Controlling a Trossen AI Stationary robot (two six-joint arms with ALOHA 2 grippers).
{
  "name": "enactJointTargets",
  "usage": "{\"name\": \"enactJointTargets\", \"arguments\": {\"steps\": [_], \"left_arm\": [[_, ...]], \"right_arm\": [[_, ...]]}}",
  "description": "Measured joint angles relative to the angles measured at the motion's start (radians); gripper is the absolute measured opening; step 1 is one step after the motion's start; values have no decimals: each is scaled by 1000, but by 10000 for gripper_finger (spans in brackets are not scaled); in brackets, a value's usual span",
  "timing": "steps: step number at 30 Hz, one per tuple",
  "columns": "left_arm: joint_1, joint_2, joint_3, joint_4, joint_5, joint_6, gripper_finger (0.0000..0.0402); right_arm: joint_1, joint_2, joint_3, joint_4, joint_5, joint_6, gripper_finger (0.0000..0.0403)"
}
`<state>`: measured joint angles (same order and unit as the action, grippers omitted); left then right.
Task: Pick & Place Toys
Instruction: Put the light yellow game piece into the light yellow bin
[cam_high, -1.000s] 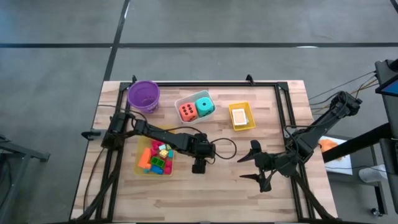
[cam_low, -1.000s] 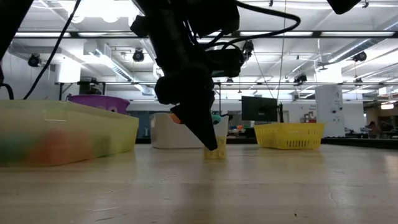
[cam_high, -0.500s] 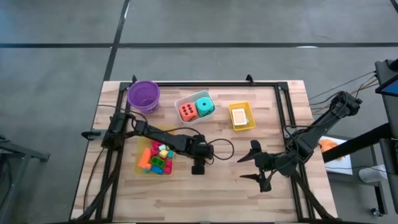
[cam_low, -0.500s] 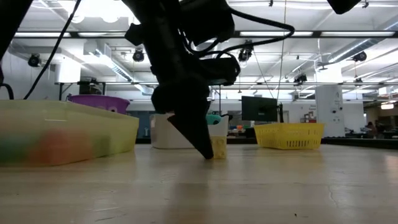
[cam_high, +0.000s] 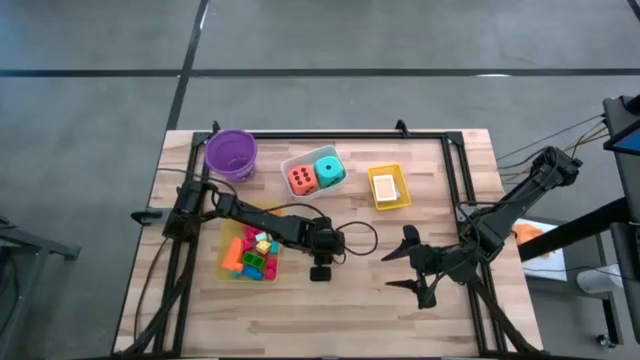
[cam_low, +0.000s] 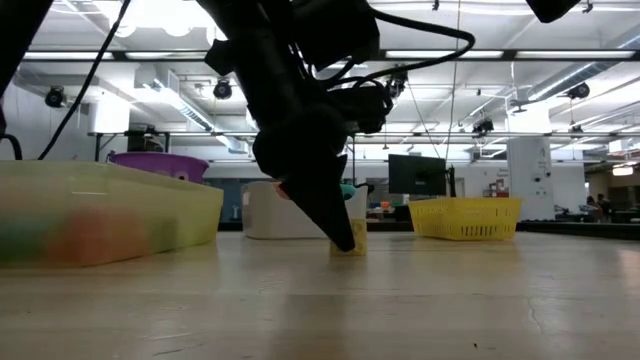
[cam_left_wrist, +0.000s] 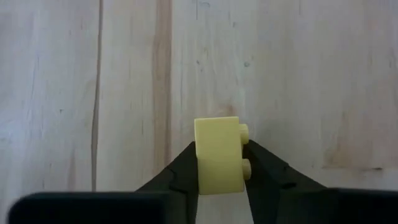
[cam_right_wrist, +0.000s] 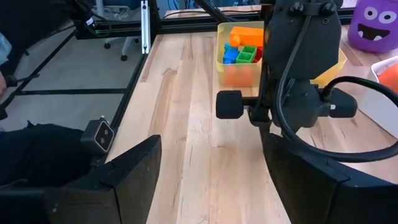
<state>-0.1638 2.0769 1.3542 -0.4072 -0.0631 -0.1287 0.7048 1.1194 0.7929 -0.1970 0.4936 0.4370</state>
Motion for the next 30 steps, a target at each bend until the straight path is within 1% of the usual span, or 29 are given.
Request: {"name": "enactJointTargets", "arguments": {"steps": [1, 2, 7, 10, 15, 19, 22, 26, 28, 30], "left_arm": [[0, 0, 1, 0, 0, -1, 84], [0, 0, 1, 0, 0, -3, 82], [0, 0, 1, -1, 4, -45, 82], [0, -16, 5, -32, 4, -72, 82], [-1, -101, 24, -131, 4, -88, 82], [-5, -214, 22, -250, 3, -149, 82], [-9, -312, 22, -390, -12, -240, 82], [-31, -432, -2, -581, -109, -471, 82], [-43, -485, -40, -646, -120, -586, 82], [-58, -523, -98, -671, -121, -681, 82]], "right_arm": [[0, 0, 0, 0, 0, 0, 279], [0, 0, 0, 0, 0, 0, 279], [0, 0, 0, 0, 0, 0, 279], [0, 0, 0, 0, 0, 0, 279], [0, 0, 0, -1, 0, 0, 279], [0, 0, 0, 0, 0, 0, 279], [0, 0, 0, 0, 0, 1, 279], [0, 0, 1, -1, -1, 5, 279], [0, 0, 1, -1, -1, 7, 279], [0, 0, 1, -1, 0, 8, 279]]}}
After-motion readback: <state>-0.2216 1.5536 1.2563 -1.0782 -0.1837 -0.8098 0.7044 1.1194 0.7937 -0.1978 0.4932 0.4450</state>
